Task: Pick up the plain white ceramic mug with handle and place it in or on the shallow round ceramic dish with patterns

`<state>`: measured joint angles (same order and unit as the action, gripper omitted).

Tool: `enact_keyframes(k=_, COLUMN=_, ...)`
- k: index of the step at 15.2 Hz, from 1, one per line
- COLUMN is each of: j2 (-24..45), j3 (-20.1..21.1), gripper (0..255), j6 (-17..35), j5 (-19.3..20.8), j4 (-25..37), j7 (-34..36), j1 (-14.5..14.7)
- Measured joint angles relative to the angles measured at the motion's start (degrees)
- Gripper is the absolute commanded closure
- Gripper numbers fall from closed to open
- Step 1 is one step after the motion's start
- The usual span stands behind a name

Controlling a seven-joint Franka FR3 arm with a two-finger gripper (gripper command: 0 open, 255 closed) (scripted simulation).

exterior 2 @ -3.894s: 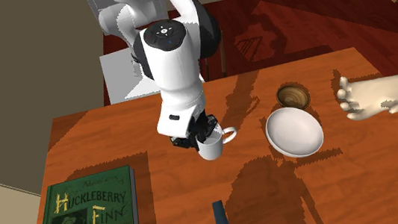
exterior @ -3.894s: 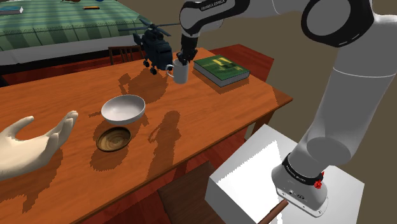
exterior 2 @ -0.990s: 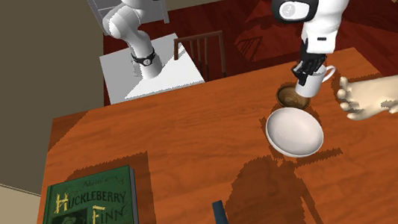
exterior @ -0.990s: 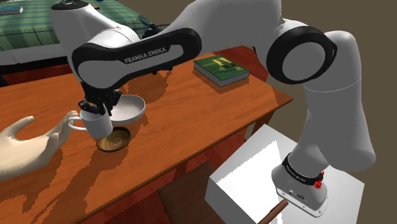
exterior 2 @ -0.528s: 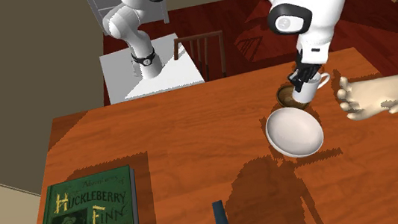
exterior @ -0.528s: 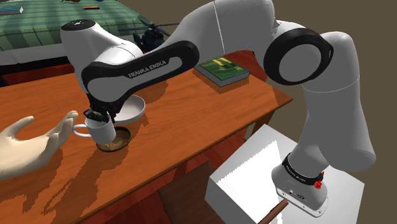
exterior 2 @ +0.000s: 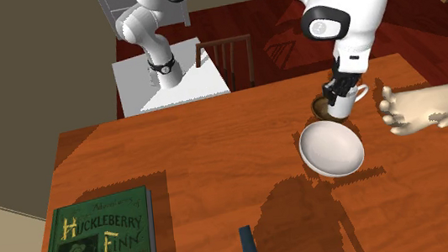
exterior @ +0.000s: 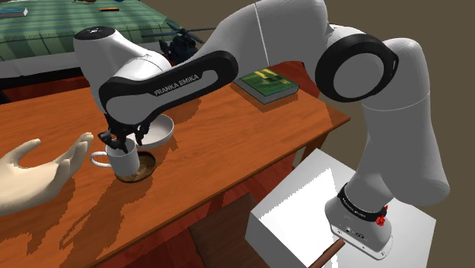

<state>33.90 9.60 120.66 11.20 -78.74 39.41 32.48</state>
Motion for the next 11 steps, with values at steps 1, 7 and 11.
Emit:
enact_keyframes(k=1, j2=0.0, j3=0.0, gripper=0, j6=0.0, j5=0.0, j4=0.0, j7=0.0, j1=0.0)
enact_keyframes(k=7, j2=-1.3, j3=0.2, gripper=0, j6=-1.5, j5=-0.2, j4=0.2, j7=-0.1, j1=0.0)
enact_keyframes(k=11, j2=-3.0, j3=0.4, gripper=0, j6=-4.8, j5=-0.6, j4=1.8, j7=-0.5, j1=0.0)
